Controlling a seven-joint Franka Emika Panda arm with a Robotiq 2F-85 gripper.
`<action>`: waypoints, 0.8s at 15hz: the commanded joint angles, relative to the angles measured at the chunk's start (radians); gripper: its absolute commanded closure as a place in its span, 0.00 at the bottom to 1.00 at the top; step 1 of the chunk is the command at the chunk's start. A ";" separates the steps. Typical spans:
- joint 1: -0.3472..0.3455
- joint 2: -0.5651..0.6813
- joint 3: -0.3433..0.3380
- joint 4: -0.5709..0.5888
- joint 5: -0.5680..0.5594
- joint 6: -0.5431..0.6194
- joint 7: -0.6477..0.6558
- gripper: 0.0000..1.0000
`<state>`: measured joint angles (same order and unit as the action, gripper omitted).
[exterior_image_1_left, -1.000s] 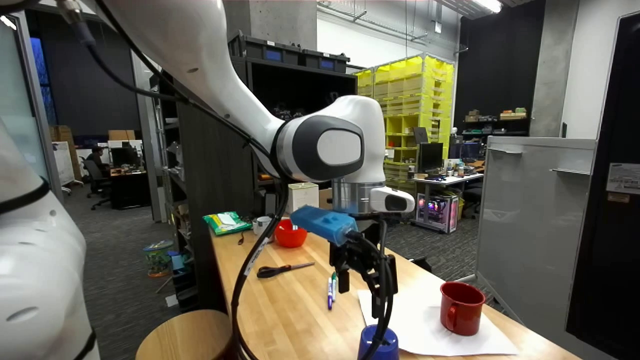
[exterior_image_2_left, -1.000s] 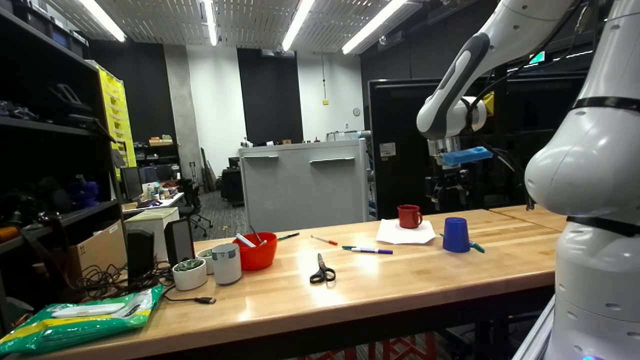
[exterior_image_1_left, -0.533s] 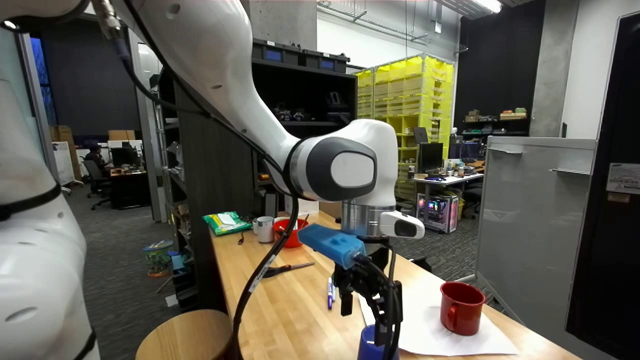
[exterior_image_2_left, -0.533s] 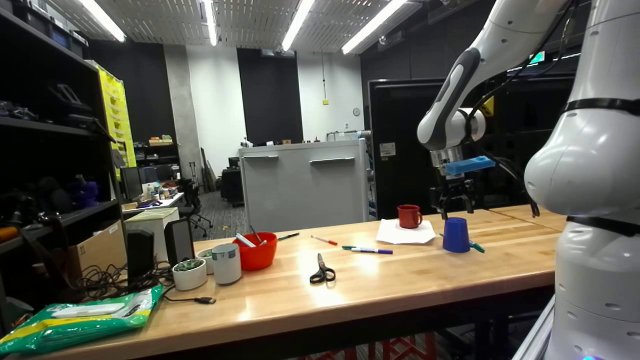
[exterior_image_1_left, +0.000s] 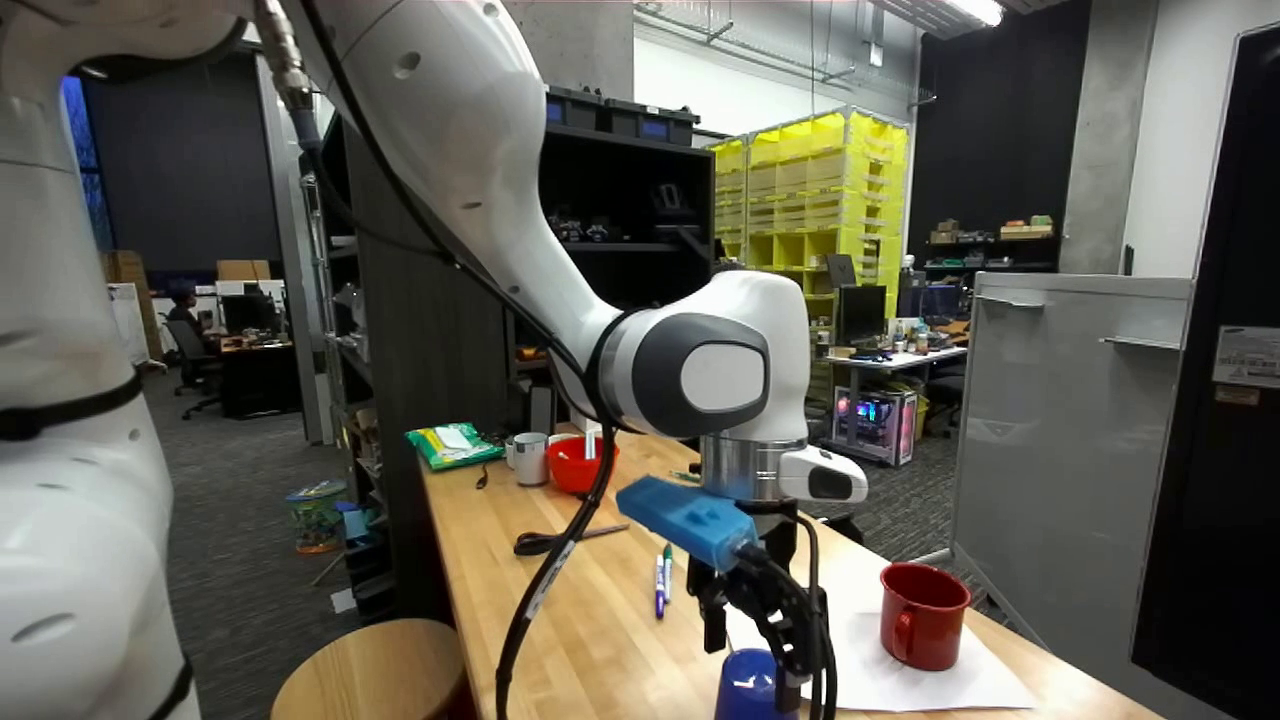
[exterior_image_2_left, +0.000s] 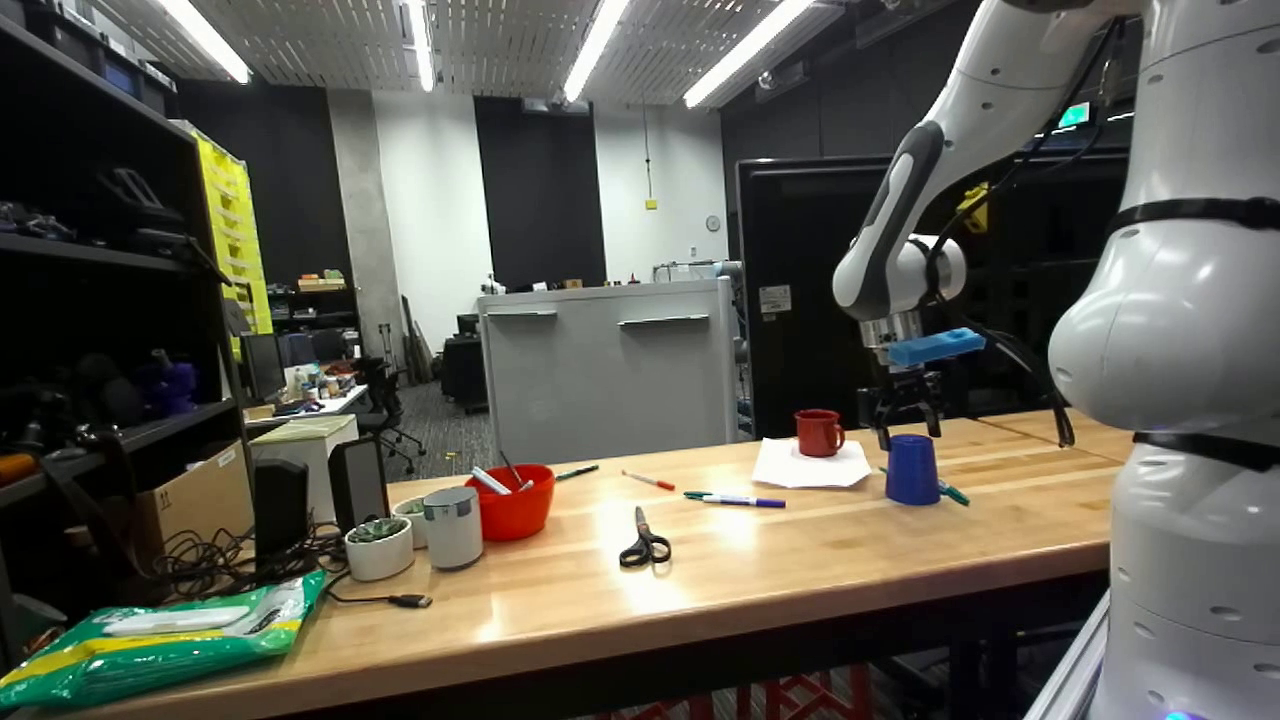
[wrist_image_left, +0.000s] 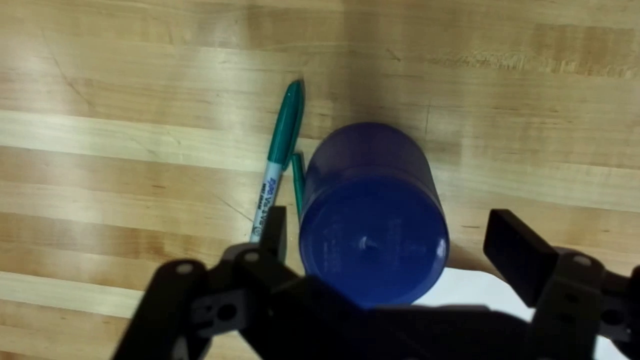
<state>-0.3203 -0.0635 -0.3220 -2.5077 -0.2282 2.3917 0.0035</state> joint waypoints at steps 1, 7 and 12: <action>0.000 0.048 0.001 0.026 0.026 0.010 -0.030 0.00; 0.002 0.082 0.003 0.039 0.025 -0.007 -0.029 0.39; 0.005 0.080 0.006 0.043 0.022 -0.009 -0.038 0.48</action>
<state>-0.3200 0.0120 -0.3199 -2.4720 -0.2235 2.3929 -0.0101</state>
